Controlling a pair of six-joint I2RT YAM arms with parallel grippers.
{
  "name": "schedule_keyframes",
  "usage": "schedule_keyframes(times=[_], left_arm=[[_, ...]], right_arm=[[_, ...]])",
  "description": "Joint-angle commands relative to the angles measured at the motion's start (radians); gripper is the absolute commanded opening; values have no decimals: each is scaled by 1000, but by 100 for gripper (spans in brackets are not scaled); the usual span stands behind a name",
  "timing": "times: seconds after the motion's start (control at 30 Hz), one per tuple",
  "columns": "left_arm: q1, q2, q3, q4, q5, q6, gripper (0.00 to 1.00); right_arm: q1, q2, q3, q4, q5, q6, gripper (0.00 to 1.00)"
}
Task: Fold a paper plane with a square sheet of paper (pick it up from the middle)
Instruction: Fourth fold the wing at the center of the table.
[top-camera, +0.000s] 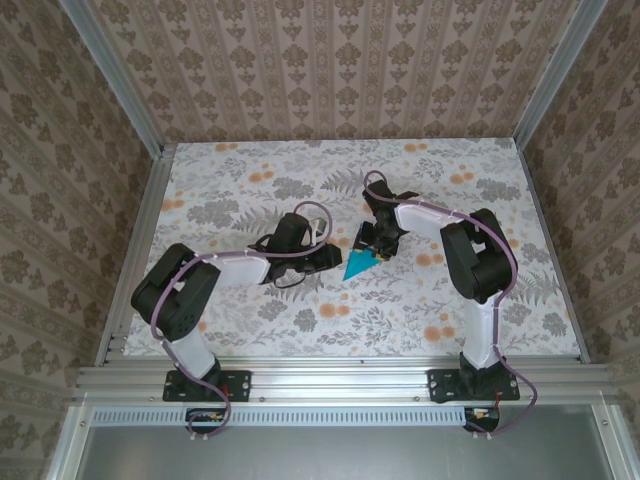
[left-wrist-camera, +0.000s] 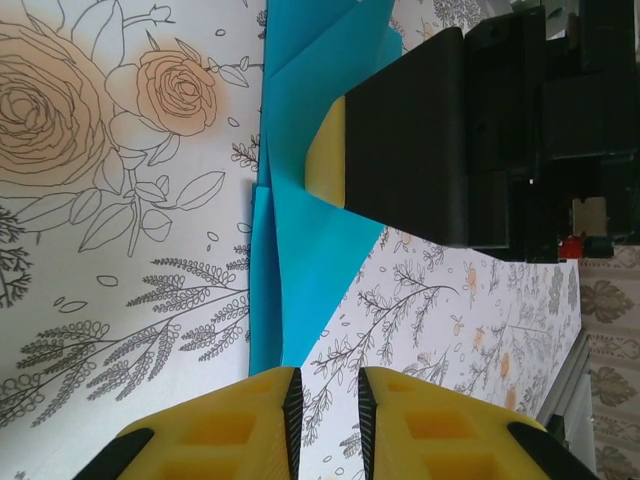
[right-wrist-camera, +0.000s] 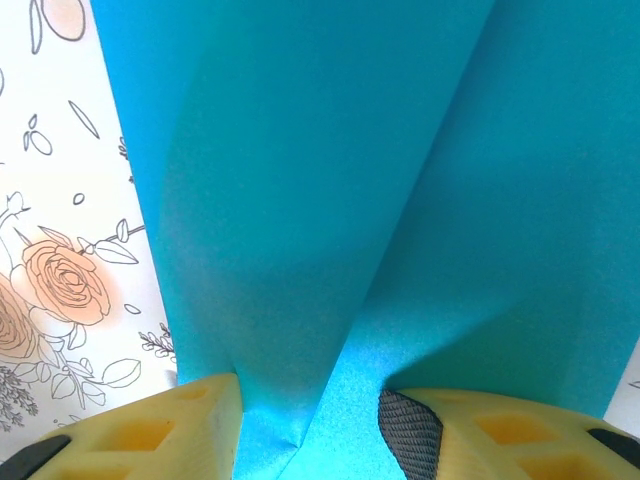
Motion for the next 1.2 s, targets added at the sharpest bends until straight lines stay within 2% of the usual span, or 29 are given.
schedule_keyframes(times=[0.0, 0.37, 0.67, 0.9, 1.17], left_arm=[[-10, 30, 13, 42, 16, -26, 25], [-32, 102, 55, 107, 63, -49, 24], [-52, 168, 92, 134, 77, -60, 24], [-56, 214, 118, 117, 60, -49, 23], [-60, 217, 127, 13, 12, 5, 21]], right_arm=[[-8, 216, -105, -73, 208, -10, 50], [-10, 231, -98, -80, 216, -16, 53], [-9, 237, -94, -86, 224, -2, 49], [-9, 238, -94, -86, 225, -1, 49], [-8, 236, -94, -82, 221, 2, 49]])
